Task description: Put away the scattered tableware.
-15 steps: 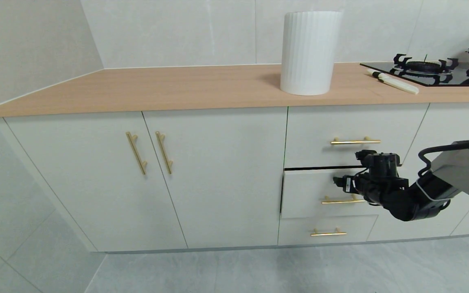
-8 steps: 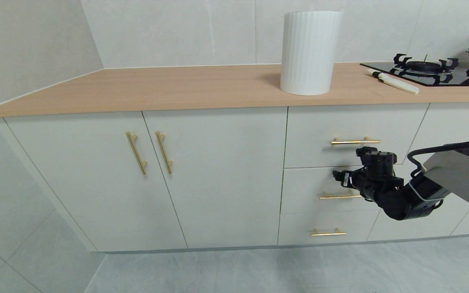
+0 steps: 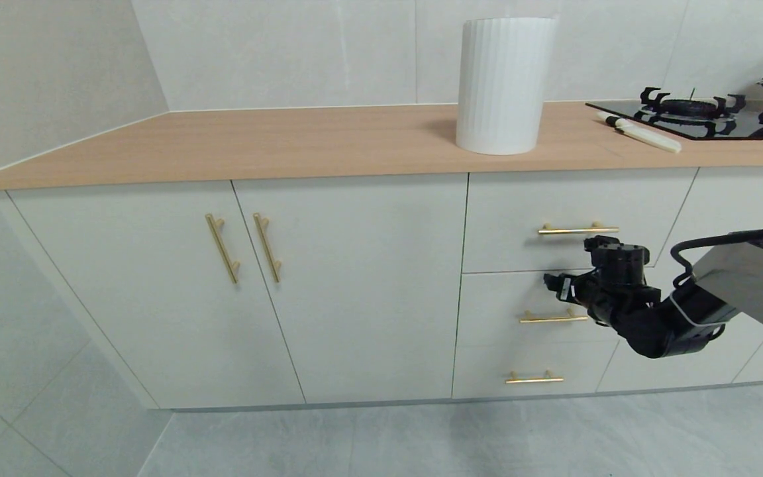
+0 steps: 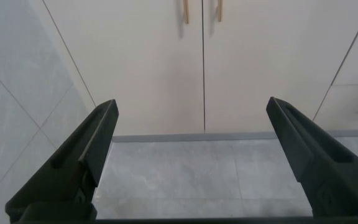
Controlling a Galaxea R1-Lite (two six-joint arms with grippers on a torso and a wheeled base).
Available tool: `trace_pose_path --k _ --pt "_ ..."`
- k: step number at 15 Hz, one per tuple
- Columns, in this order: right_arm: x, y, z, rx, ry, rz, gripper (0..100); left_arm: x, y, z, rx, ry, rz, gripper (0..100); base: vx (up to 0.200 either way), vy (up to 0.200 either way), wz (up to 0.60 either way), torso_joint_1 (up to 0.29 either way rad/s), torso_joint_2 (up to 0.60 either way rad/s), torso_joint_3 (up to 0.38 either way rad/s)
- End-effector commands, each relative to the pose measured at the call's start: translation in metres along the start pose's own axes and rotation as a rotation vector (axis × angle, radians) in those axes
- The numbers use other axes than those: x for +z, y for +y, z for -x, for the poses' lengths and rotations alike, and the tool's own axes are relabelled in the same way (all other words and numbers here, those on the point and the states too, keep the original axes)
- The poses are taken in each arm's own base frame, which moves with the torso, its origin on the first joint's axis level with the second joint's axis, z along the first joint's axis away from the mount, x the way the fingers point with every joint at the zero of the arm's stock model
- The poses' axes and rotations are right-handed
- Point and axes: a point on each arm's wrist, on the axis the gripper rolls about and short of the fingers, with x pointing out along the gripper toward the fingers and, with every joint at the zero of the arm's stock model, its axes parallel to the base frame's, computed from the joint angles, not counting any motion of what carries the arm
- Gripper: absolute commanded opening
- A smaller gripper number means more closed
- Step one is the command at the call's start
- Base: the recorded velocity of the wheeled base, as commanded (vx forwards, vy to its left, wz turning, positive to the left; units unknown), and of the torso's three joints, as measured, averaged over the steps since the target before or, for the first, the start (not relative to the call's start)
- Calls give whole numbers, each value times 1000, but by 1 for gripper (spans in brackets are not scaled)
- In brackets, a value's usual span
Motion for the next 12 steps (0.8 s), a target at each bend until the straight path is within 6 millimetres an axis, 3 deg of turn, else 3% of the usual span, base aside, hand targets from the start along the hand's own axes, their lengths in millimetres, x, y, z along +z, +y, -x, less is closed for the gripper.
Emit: trace_pose_path --k 1,2,3,5,6,8,10,12 --pt "43 -2 59 6 -71 -14 100 0 0 0 2 0 0 100 0 0 0 0 0 0" --pt "52 -5 78 -18 -91 -20 100 0 0 0 0 1 0 100 0 0 0 0 0 0" --pt "65 -10 110 -55 -144 -34 100 0 0 0 0 1 0 100 0 0 0 0 0 0" --pt "81 -27 188 -76 -314 -80 100 0 0 0 1 1 0 100 0 0 0 0 0 0" --pt "82 -33 210 -72 -361 -85 100 0 0 0 -2 1 0 100 0 0 0 0 0 0" --pt "78 -53 292 -74 -506 9 100 0 0 0 1 1 0 100 0 0 0 0 0 0" --pt "73 -69 349 -130 -614 123 100 0 0 0 0 0 0 100 0 0 0 0 0 0" --pt "64 -84 393 -216 -652 205 100 0 0 0 0 1 0 100 0 0 0 0 0 0"
